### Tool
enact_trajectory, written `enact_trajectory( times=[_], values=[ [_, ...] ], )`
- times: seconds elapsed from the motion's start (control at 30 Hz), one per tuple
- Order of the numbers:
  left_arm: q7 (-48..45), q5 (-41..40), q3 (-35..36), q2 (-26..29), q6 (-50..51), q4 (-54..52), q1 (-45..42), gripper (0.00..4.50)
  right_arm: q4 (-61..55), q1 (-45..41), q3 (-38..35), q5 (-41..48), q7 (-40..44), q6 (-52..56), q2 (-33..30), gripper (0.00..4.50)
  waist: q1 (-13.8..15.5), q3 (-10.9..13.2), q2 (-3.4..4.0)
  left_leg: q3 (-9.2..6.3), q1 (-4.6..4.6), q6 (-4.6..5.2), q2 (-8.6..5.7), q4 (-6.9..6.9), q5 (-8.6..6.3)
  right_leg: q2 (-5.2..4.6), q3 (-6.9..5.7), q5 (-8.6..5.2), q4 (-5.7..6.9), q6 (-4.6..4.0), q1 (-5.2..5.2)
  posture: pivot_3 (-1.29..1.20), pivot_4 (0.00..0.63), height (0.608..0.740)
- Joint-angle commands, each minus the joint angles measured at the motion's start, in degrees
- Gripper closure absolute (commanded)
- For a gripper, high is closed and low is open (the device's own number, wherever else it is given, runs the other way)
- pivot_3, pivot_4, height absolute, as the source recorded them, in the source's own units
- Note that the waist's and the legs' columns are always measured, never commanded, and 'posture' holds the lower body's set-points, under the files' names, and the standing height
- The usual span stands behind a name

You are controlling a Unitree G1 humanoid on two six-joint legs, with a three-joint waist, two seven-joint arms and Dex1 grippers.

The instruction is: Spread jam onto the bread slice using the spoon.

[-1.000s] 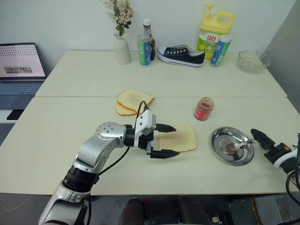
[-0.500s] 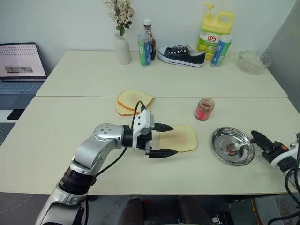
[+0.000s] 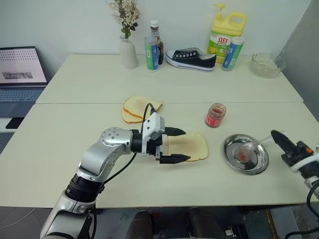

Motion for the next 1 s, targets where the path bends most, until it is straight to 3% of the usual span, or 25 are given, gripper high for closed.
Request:
enact_trajectory(
  times=[0.03,0.23,0.43,1.0],
  values=[
    [0.56,-1.13,3.55,0.65,-0.71,0.03,-0.85,0.00,-6.52,-6.39,1.55,5.02,-5.54,-1.52,-3.07,4.49,-0.07,0.01,0.01,0.00,0.00,0.00,0.00,0.01,0.00,0.00,-0.01,0.00,0.00,0.00,-0.01,0.00,0.150,0.740],
    [5.70,-0.20,6.14,-2.35,-1.80,2.04,-2.35,0.00,-2.84,-21.68,14.46,-10.51,-4.74,-6.42,-5.79,4.49,0.22,0.02,-0.02,-0.07,-0.04,0.00,0.00,0.02,0.00,0.00,-0.08,0.01,-0.03,0.00,-0.02,0.00,0.150,0.740],
    [8.53,0.38,5.60,-4.50,-1.63,1.06,-2.28,0.00,5.96,-29.05,23.43,-24.18,3.00,-11.94,-6.17,4.49,0.54,0.02,-0.02,-0.12,-0.27,-0.01,-0.03,0.04,0.00,-0.08,-0.17,0.15,-0.10,-0.24,-0.11,0.00,0.150,0.740],
    [10.91,0.29,6.01,-4.04,-1.35,-0.75,-1.50,0.00,11.48,-30.45,31.82,-44.30,12.93,-22.20,-2.51,4.49,0.36,0.02,-0.02,-0.14,-0.31,-0.01,-0.02,0.01,0.00,-0.10,-0.19,0.16,0.00,-0.26,-0.24,0.00,0.150,0.740]
  ],
)
